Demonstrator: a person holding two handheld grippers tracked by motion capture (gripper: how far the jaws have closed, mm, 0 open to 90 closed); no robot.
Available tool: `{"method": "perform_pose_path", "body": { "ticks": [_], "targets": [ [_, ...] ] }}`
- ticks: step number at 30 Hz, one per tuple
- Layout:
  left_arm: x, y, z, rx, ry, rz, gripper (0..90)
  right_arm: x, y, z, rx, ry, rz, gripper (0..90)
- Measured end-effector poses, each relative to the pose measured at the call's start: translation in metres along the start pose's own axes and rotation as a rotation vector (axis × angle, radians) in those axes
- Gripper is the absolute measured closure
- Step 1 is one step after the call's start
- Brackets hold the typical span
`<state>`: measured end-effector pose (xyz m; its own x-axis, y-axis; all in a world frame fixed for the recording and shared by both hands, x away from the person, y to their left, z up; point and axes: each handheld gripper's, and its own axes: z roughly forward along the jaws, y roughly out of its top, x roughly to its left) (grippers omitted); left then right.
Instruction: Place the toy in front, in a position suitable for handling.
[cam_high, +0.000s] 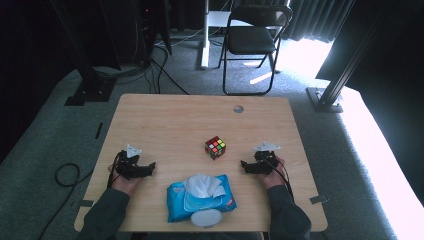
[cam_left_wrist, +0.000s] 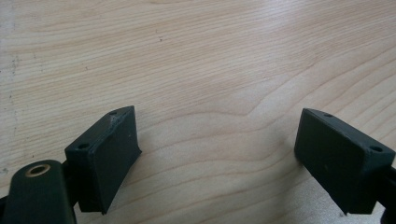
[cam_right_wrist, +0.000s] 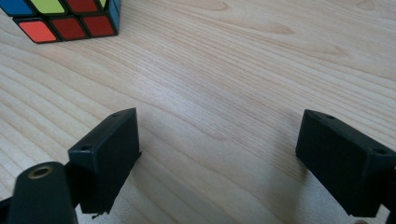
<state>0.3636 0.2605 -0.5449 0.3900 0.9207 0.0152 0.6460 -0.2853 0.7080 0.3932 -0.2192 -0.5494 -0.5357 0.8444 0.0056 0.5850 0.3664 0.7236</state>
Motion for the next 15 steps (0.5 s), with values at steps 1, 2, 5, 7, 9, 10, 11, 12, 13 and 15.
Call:
{"method": "perform_pose_path", "body": {
  "ticks": [1, 2, 5, 7, 9, 10, 11, 12, 13, 15],
  "targets": [
    [0.0000, 0.0000, 0.0000, 0.000, 0.000, 0.000, 13.7, 0.0001, 0.0000, 0.0000, -0.001, -0.001, 0.002, 13.5],
    [0.0000, 0.0000, 0.0000, 0.000, 0.000, 0.000, 13.7, 0.0004, 0.0000, 0.0000, -0.001, -0.004, 0.006, 13.6],
    [0.0000, 0.0000, 0.0000, 0.001, 0.000, 0.000, 13.7, 0.0008, 0.0004, 0.0003, -0.001, -0.009, 0.009, 13.7],
    [0.0000, 0.0000, -0.0001, 0.001, 0.000, 0.000, 13.7, 0.0010, 0.0003, 0.0004, -0.002, -0.010, 0.010, 13.6],
    [0.0000, 0.0000, -0.0001, 0.001, 0.000, 0.000, 13.7, 0.0011, 0.0003, 0.0004, -0.002, -0.011, 0.011, 13.6],
    [0.0000, 0.0000, -0.0001, 0.002, 0.000, 0.000, 13.7, 0.0013, 0.0004, 0.0005, -0.002, -0.012, 0.012, 13.5],
    [0.0000, 0.0000, -0.0001, 0.001, 0.000, 0.000, 13.7, 0.0013, 0.0003, 0.0005, -0.001, -0.011, 0.011, 13.2],
    [0.0000, 0.0000, -0.0001, 0.001, 0.000, 0.000, 13.7, 0.0013, 0.0004, 0.0005, 0.000, -0.009, 0.009, 12.7],
    [0.0001, 0.0000, -0.0001, 0.002, 0.000, 0.001, 13.7, 0.0013, 0.0007, 0.0008, 0.000, -0.008, 0.007, 12.6],
    [0.0000, 0.0000, -0.0001, 0.002, 0.000, 0.001, 13.7, 0.0012, 0.0010, 0.0009, 0.003, -0.006, 0.007, 12.7]
  ]
}}
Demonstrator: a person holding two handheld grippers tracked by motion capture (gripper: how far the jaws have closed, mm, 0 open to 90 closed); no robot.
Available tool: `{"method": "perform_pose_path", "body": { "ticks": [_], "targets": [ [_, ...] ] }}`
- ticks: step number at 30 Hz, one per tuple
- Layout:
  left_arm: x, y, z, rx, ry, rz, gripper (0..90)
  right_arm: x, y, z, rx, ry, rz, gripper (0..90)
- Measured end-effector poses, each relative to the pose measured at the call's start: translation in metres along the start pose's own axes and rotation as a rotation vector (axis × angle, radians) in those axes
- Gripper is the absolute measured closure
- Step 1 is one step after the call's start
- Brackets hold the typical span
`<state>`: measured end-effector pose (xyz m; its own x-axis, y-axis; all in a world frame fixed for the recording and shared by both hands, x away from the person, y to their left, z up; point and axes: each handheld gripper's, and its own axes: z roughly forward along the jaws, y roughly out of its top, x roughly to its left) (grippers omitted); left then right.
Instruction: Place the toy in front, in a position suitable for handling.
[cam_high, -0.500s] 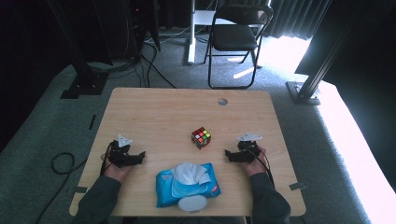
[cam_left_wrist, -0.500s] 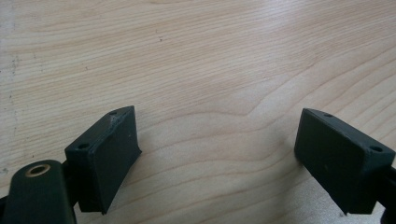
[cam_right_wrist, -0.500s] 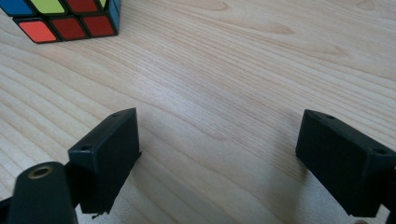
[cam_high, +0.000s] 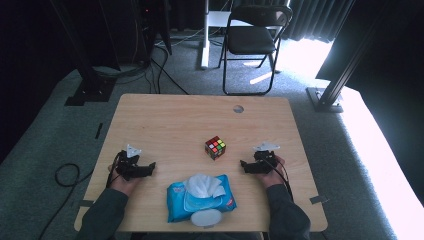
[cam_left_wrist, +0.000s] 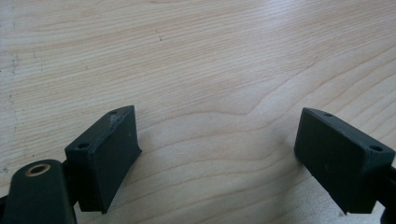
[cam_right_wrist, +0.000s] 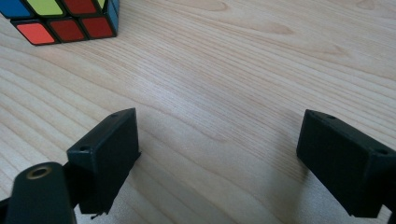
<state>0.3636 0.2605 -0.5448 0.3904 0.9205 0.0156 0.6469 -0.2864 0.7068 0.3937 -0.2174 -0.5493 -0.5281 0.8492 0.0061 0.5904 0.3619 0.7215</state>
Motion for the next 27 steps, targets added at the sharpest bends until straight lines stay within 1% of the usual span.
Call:
{"method": "perform_pose_path", "body": {
  "ticks": [5, 8, 9, 12, 14, 16, 18, 20, 24, 27],
  "targets": [
    [0.000, 0.000, 0.000, 0.000, 0.000, 0.000, 13.7, 0.001, 0.004, 0.000, 0.027, -0.002, 0.005, 14.9],
    [0.000, 0.000, 0.000, -0.001, 0.000, -0.001, 13.7, 0.002, 0.004, -0.001, 0.031, -0.003, 0.004, 15.4],
    [0.000, 0.000, 0.000, -0.001, 0.000, -0.001, 13.7, 0.002, 0.005, -0.001, 0.033, -0.004, 0.006, 17.4],
    [0.000, 0.000, 0.000, -0.001, 0.000, -0.001, 13.7, 0.003, 0.005, -0.001, 0.024, -0.008, 0.008, 22.5],
    [0.000, 0.000, 0.000, 0.001, 0.000, 0.001, 13.7, 0.004, 0.006, -0.001, 0.025, -0.012, 0.010, 24.1],
    [0.000, 0.000, 0.000, -0.001, 0.000, -0.001, 13.7, 0.007, 0.008, -0.001, 0.020, -0.020, -0.001, 25.2],
    [0.000, 0.000, 0.000, -0.001, 0.000, -0.001, 13.7, 0.009, 0.009, -0.003, 0.011, -0.013, -0.006, 25.4],
    [0.000, 0.000, 0.000, -0.001, 0.000, -0.001, 13.7, 0.012, 0.011, -0.004, 0.003, -0.017, -0.013, 25.4],
    [0.000, 0.000, 0.000, -0.001, -0.001, -0.002, 13.7, 0.013, 0.013, -0.006, -0.008, -0.008, 0.001, 25.4],
    [0.000, 0.000, 0.000, -0.001, 0.000, -0.001, 13.7, 0.014, 0.014, -0.006, -0.009, -0.006, -0.001, 25.4]
  ]
}}
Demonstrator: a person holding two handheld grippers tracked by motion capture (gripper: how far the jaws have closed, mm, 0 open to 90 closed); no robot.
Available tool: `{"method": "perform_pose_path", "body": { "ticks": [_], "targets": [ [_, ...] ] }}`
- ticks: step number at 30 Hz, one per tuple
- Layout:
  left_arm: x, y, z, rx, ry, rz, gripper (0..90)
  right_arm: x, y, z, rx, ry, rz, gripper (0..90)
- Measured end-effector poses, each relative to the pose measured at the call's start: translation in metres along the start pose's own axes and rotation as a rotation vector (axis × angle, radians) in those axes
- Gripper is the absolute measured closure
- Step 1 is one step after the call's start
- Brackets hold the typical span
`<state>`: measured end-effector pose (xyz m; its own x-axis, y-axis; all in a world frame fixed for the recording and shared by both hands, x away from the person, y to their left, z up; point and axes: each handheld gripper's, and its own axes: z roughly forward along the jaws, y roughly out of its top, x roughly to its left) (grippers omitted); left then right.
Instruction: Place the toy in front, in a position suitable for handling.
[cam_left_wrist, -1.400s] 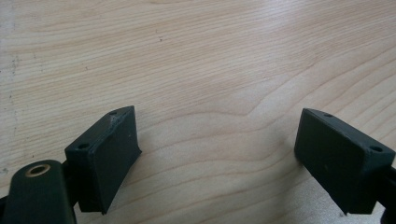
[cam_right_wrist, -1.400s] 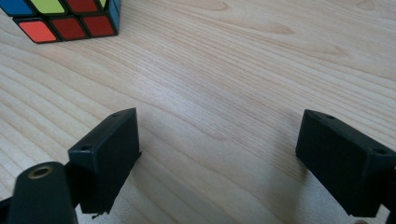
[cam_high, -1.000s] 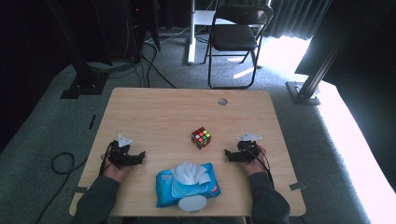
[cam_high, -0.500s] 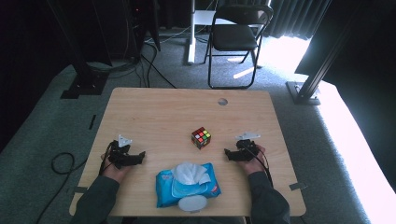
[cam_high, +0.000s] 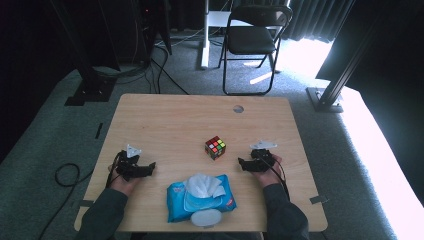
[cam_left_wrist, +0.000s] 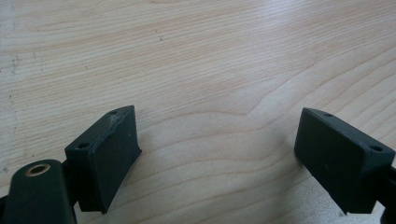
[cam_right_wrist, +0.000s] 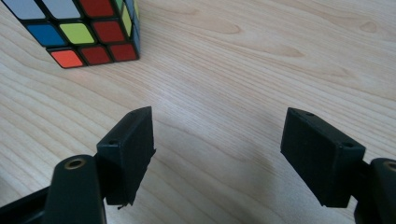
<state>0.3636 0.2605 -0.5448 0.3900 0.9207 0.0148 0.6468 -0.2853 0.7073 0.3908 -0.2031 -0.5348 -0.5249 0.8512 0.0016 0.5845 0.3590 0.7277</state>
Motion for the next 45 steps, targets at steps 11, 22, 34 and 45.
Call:
{"method": "perform_pose_path", "body": {
  "ticks": [11, 22, 34, 45],
  "targets": [
    [0.000, 0.000, 0.000, -0.001, 0.000, 0.000, 13.7, 0.010, 0.008, -0.001, -0.020, 0.022, -0.019, 25.3],
    [0.000, 0.000, 0.000, 0.000, 0.000, 0.000, 13.7, 0.021, 0.015, 0.000, -0.031, 0.051, -0.037, 25.3],
    [0.000, 0.000, 0.000, 0.000, 0.000, 0.000, 13.7, 0.029, 0.020, 0.002, -0.031, 0.071, -0.057, 25.4],
    [0.000, 0.000, 0.000, 0.000, 0.000, 0.001, 13.7, 0.038, 0.027, 0.004, -0.034, 0.088, -0.081, 25.3]
  ]
}}
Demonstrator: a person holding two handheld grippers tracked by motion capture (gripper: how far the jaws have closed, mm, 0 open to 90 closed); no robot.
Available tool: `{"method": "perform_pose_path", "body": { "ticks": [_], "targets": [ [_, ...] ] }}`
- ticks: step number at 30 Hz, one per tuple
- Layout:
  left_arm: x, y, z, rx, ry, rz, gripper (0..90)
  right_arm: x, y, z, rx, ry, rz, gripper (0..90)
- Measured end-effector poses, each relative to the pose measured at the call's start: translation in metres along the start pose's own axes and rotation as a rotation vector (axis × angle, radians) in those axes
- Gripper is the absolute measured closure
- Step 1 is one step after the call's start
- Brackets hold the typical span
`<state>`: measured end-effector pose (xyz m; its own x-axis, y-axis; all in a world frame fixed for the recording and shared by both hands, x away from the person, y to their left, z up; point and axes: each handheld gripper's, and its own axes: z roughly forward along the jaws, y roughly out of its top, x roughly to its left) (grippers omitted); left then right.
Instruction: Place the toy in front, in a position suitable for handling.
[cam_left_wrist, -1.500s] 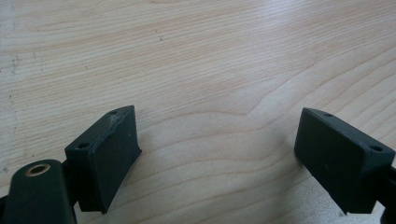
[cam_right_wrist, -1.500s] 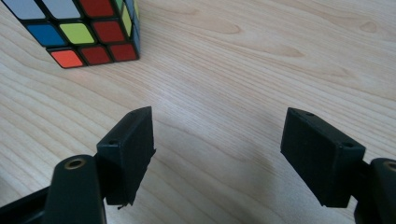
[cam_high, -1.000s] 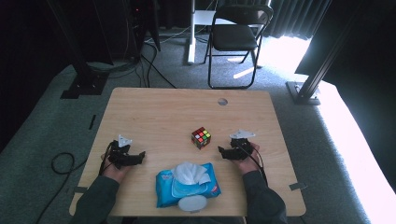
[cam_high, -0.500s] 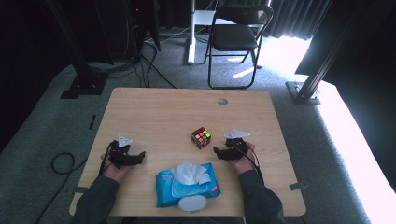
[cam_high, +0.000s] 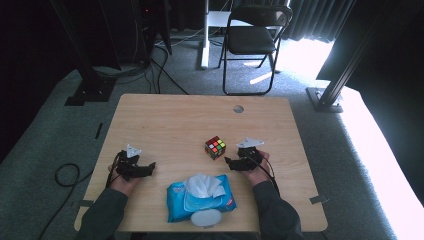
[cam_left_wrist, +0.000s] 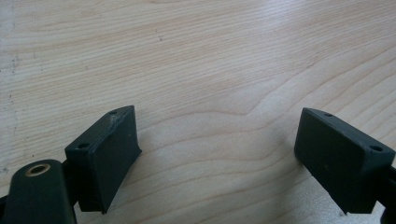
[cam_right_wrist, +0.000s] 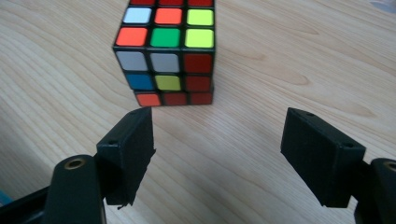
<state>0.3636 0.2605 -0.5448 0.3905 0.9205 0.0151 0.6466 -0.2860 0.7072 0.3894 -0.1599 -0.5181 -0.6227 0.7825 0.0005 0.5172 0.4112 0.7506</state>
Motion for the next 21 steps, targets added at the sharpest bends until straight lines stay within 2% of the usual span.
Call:
{"method": "perform_pose_path", "body": {
  "ticks": [9, 21],
  "targets": [
    [0.000, 0.000, 0.000, 0.001, 0.000, 0.001, 13.7, 0.008, 0.008, 0.004, 0.004, 0.012, -0.024, 25.3],
    [0.000, 0.000, 0.000, 0.001, 0.000, 0.002, 13.7, 0.013, 0.011, 0.009, -0.002, 0.027, -0.027, 25.3]
  ]
}}
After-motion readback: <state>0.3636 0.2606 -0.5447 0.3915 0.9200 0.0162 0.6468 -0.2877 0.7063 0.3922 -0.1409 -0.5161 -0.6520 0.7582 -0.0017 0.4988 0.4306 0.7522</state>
